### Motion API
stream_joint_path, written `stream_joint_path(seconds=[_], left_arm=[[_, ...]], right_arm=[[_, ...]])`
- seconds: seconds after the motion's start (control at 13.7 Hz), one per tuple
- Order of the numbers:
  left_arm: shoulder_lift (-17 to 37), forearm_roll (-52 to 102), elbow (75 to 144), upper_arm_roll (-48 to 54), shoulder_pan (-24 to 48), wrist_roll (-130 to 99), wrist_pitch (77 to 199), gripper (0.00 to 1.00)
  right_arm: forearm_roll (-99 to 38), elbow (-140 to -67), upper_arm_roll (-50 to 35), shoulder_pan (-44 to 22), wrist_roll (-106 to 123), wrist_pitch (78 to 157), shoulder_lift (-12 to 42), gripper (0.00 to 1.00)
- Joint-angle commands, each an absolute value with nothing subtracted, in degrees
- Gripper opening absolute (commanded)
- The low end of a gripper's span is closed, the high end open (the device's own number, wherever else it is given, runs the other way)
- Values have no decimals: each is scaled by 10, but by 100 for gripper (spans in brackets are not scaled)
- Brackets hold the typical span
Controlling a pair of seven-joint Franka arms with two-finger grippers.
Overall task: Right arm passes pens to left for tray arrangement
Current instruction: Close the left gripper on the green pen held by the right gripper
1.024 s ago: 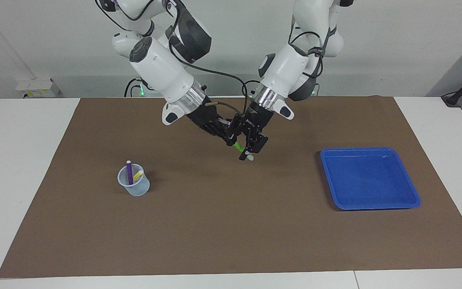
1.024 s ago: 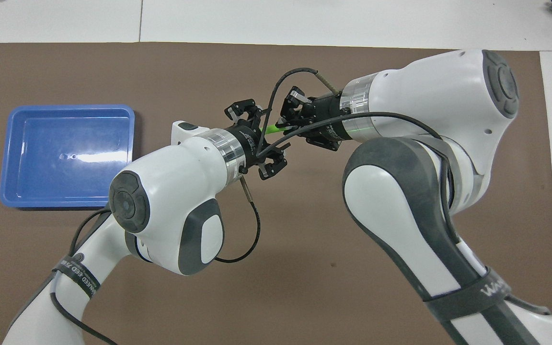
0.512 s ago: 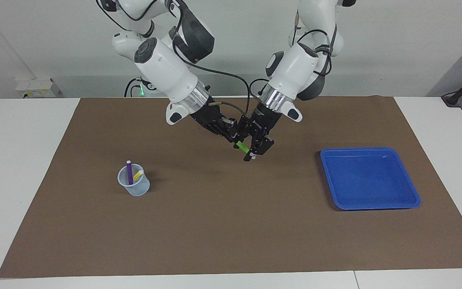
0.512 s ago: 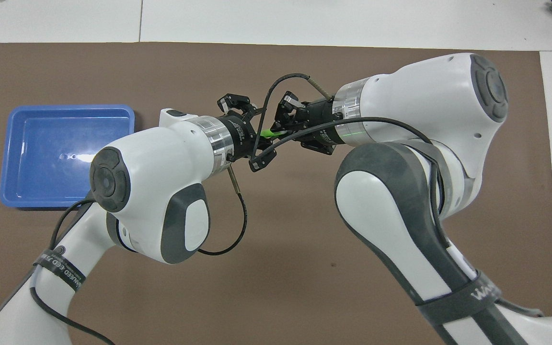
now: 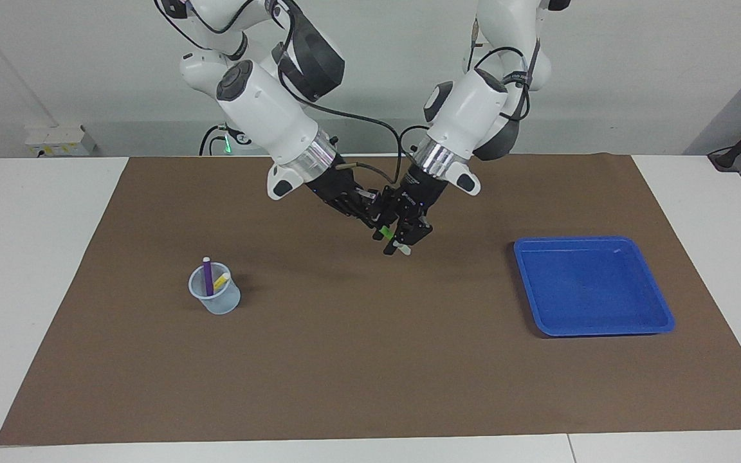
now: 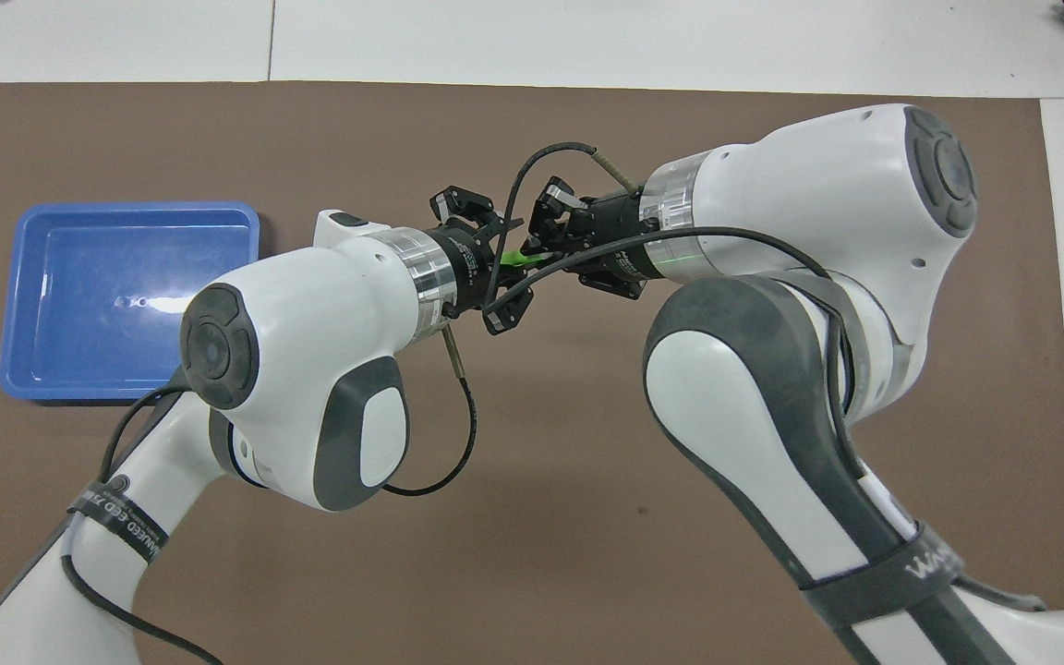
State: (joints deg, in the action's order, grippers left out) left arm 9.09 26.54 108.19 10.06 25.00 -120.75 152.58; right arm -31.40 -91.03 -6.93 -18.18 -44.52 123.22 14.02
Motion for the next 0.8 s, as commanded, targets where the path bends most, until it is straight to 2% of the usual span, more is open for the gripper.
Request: stream_joint_path(seconds=[0.0,0.37,0.51,0.73], left_arm=[[83,260,1076,98,236,-1176,1477,46],[72,260,1074,98,232,-1164,1449,45],[72,260,1076,98,233,-1158,1454,27],[72,260,1076,98,233,-1153,1451,10]], right_arm=[[-320,-929,-69,-184,-456,1232,126,2],[-319,-934,-69,-184,-453,1232,122,2],[-319,-934,-69,-184,-454,1232,122,2],[-319,-934,-69,-183,-451,1233,122,2]])
